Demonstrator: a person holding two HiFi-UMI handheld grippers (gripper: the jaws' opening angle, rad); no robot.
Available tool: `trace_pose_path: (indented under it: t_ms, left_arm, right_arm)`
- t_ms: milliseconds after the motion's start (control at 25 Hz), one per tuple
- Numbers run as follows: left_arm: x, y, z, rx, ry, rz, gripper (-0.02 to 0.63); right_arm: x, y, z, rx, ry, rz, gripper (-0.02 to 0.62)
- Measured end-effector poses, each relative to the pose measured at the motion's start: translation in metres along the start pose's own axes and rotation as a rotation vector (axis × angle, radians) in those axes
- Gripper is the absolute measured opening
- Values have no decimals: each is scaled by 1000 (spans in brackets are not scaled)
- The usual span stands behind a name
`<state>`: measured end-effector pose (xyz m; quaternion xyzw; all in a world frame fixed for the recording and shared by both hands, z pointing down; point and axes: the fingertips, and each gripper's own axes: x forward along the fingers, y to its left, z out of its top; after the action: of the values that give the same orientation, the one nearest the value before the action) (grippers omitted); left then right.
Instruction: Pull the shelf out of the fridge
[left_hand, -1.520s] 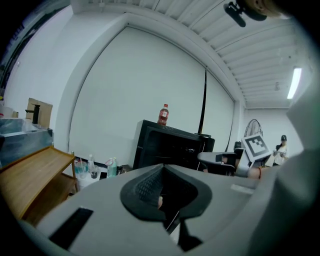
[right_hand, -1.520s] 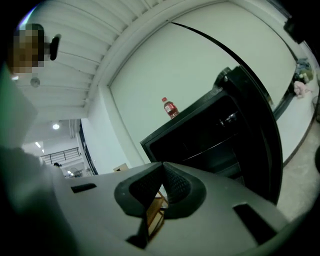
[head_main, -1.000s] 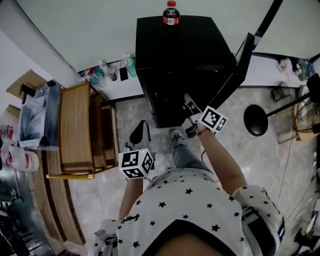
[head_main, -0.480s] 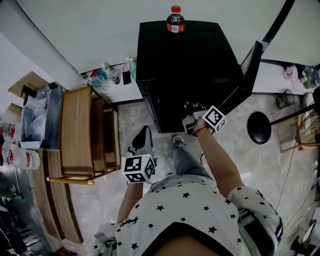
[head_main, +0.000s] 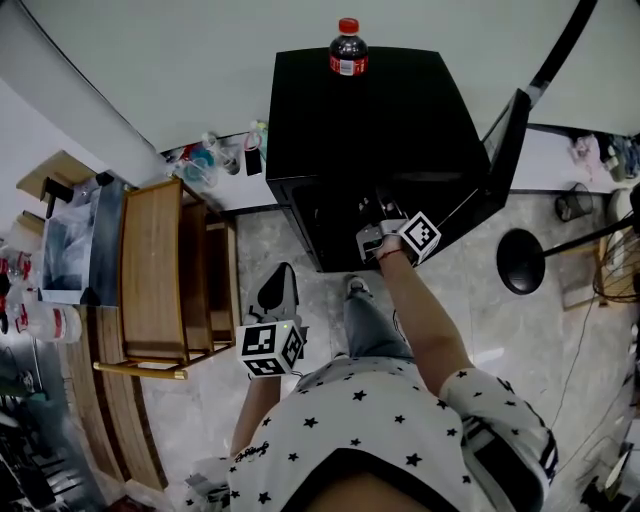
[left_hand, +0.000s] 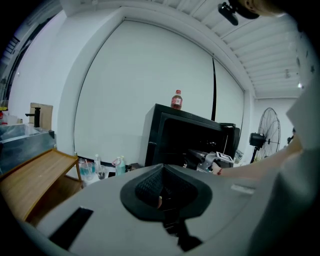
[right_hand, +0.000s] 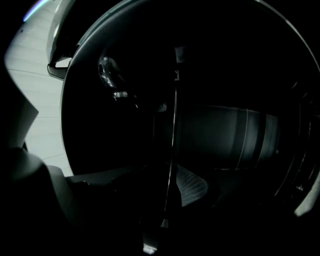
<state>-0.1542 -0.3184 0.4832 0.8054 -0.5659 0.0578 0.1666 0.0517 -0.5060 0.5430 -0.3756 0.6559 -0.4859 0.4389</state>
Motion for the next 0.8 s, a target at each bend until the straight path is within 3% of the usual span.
trace_pose_path:
  t_ms: [440,600,800]
  left_arm:
    - [6,7,2,14,9,28,12]
    - [5,10,1,14,12,40,12]
    - [0,14,0,10,10,55,12]
  right_arm:
    - [34,-13,11,51,-57,14,137]
    - [42,-15,16,64,-81,15,108]
    - [44,-18,18,84,-115,-10,25]
